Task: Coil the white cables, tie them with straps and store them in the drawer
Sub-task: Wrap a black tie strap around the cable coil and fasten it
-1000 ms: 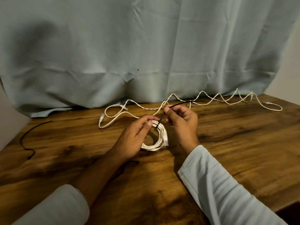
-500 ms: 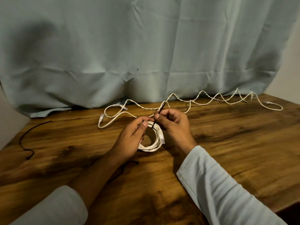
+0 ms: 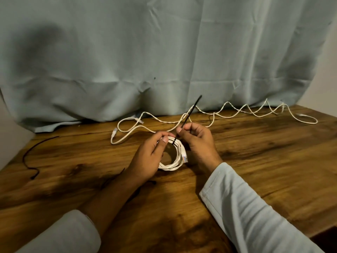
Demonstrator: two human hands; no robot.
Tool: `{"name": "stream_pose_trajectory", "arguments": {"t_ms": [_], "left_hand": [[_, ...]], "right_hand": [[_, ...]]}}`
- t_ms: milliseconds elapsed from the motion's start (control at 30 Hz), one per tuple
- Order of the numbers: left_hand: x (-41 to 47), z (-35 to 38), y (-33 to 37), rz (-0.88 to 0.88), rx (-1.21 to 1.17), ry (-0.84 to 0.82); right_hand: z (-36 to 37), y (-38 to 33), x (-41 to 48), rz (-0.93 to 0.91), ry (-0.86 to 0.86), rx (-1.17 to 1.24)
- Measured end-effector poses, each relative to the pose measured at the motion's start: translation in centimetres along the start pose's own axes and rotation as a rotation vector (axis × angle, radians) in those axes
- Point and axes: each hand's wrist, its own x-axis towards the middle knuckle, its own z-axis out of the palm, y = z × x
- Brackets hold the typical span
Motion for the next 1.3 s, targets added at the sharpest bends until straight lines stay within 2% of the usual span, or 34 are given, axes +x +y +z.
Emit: {"name": "stream_pose_trajectory", "arguments": {"t_ms": [133,367,733,1100,1167,1300], "left_hand": [[-0.1,-0.1,0.2,0.016,0.031,0.076],[-0.2,0.4,0.0,0.001,0.029,0.03],[-0.5,0.2,0.6,0.048,0.071,-0.021],[-0.1,0.5,1.5,0.054,0.109,-0.036],[-0.1,0.5,1.2,0.044,0.113,-0.033],[-0.2,0.0,0.1,0.008,0.101,0.01]], "right_hand": [[0.3,0.3,-0.3,0.069,-0.087,0.03],[0.3,-0.2,-0.2,-0.115,-0.021,-0.051],[0.3,-0.3,-0.1,-0.189,0.011,-0.062],[-0.1,-0.6,0.0,-0.109,0.12,0.057],[0.0,-0.6,-0.1,-0.06,0.103,0.092],[0.0,-0.3,-0.4,0.02,-0.036,0.096]]}}
